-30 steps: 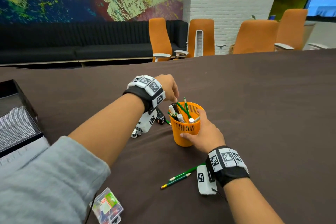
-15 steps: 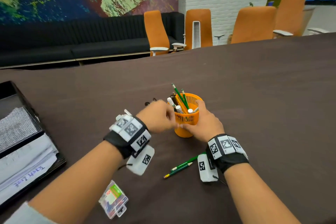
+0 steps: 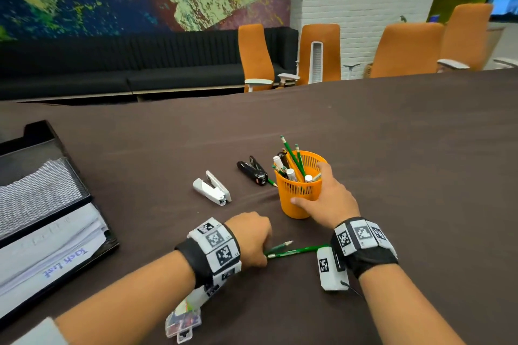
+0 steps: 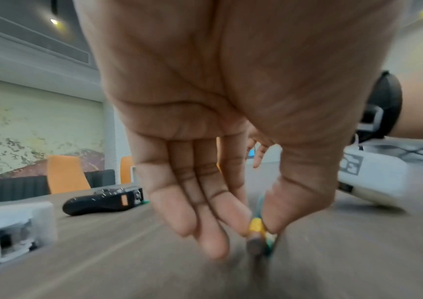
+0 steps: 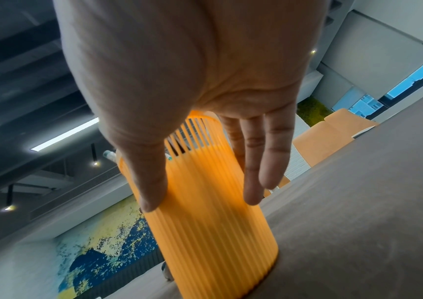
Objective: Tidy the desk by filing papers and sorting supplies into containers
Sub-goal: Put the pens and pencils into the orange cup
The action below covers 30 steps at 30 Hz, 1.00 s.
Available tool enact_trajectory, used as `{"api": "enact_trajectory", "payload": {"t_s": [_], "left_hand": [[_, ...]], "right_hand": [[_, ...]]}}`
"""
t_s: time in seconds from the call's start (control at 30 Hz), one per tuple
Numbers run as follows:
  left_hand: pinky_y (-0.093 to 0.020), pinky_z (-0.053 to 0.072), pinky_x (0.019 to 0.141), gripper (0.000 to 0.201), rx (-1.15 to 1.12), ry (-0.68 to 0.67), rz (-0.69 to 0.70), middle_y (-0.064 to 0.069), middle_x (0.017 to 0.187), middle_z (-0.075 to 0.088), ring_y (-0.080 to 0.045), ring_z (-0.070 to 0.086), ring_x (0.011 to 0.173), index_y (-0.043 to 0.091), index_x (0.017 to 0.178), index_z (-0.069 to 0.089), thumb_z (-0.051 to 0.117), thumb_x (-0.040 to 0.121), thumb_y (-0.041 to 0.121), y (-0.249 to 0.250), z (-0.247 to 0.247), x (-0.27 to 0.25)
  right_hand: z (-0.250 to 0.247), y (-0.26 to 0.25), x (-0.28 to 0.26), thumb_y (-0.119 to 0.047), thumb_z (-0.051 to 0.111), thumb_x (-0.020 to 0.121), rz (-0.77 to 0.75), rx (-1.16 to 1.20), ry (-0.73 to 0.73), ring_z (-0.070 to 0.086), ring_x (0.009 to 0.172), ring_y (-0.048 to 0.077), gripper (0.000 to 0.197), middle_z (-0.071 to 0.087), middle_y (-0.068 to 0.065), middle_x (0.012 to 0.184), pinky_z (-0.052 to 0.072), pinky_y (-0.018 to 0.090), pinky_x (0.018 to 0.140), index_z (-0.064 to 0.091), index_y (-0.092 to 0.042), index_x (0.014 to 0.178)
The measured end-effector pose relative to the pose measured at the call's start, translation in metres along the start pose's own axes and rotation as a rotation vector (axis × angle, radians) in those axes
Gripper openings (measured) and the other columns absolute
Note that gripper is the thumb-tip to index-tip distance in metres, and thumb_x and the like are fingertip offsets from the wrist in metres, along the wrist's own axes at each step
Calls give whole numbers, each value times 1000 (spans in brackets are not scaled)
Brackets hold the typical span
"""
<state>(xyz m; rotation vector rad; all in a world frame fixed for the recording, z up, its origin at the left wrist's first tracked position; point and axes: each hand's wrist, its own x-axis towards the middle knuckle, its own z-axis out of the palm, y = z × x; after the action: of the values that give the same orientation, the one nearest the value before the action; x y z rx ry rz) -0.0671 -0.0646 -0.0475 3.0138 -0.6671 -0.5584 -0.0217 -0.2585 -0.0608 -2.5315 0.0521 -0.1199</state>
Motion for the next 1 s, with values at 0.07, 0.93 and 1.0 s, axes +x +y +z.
{"api": "enact_trajectory", "payload": {"t_s": [0.07,0.93,1.0], "left_hand": [[-29,54,80,27,-42,59,21,4,88,71,-15,62,82,19,100,72,72,75,29,-9,-15,-7],[-27,50,67,23,-502,611,-220,9,64,60,-16,61,71,21,62,58,70,79,32,-22,-46,27],[-27,52,70,23,-435,280,-150,9,72,65,-10,63,73,24,69,64,78,74,42,-18,-23,24]], "right_hand": [[0,0,0,-56,75,72,1,2,0,55,122,33,96,54,4,138,46,44,95,16,-35,145],[1,1,2,-57,75,72,-2,-3,8,57,120,33,95,55,4,136,48,44,94,18,-34,144],[1,1,1,-58,75,71,0,1,7,57,120,33,96,54,4,138,48,44,95,17,-34,145]]}}
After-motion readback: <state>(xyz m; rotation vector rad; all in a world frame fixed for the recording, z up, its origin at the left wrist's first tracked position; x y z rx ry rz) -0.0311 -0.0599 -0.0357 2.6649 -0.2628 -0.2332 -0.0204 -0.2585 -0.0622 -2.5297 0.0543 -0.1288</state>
